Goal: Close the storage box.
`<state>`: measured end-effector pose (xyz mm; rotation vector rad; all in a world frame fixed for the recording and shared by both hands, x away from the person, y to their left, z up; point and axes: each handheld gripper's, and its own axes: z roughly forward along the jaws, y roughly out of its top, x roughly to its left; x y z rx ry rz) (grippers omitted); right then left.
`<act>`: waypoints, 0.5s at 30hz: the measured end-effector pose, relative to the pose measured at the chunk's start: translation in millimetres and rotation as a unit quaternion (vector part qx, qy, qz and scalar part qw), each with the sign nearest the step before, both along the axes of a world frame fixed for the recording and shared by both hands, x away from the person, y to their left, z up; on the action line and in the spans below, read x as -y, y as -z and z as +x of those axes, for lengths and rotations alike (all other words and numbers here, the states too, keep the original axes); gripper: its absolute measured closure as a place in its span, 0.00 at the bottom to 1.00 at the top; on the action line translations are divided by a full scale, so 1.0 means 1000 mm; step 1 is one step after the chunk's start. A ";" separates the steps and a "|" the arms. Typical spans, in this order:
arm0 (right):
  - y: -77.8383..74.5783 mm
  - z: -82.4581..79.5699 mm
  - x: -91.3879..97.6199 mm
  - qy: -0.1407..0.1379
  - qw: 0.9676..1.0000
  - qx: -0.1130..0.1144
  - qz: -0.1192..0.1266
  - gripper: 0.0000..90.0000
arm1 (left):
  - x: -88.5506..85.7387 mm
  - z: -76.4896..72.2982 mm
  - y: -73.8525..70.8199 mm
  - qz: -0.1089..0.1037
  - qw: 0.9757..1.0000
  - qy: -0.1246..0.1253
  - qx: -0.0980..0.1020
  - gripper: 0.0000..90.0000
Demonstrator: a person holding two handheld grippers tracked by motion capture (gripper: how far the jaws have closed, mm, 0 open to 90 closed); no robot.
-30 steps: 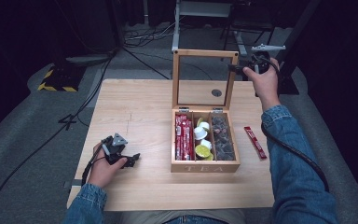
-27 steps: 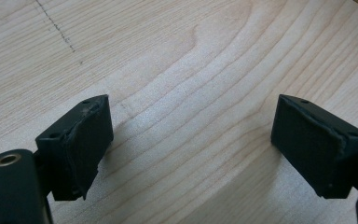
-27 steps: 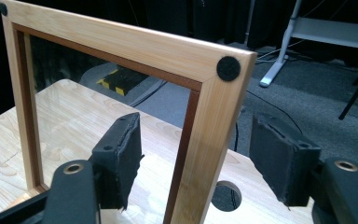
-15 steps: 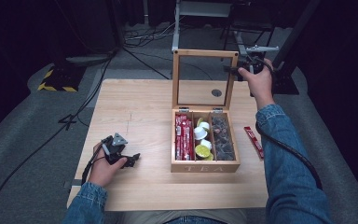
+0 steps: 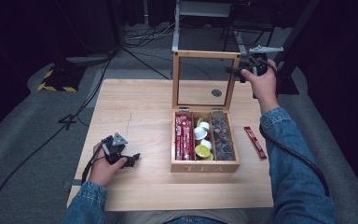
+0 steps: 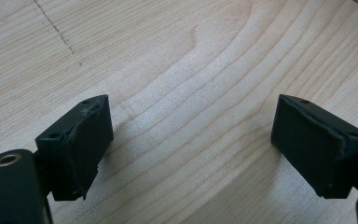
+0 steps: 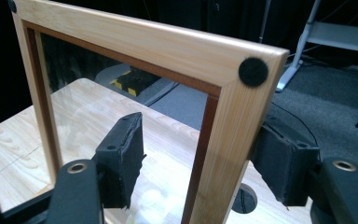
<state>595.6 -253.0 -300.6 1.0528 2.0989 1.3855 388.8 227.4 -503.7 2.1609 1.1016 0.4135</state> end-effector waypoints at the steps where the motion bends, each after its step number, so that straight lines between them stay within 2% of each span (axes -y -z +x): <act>1: -0.002 -0.004 0.001 -0.002 1.000 0.002 -0.001 0.40 | 0.000 0.000 0.000 0.000 1.000 -0.001 0.000 0.14; 8: -0.013 -0.029 0.003 -0.012 1.000 0.020 -0.002 0.41 | 0.000 0.000 0.000 0.000 1.000 0.000 0.000 0.14; 15: -0.018 -0.059 0.006 -0.026 0.999 0.034 -0.021 0.43 | 0.002 0.004 0.000 0.001 1.000 0.002 0.000 0.14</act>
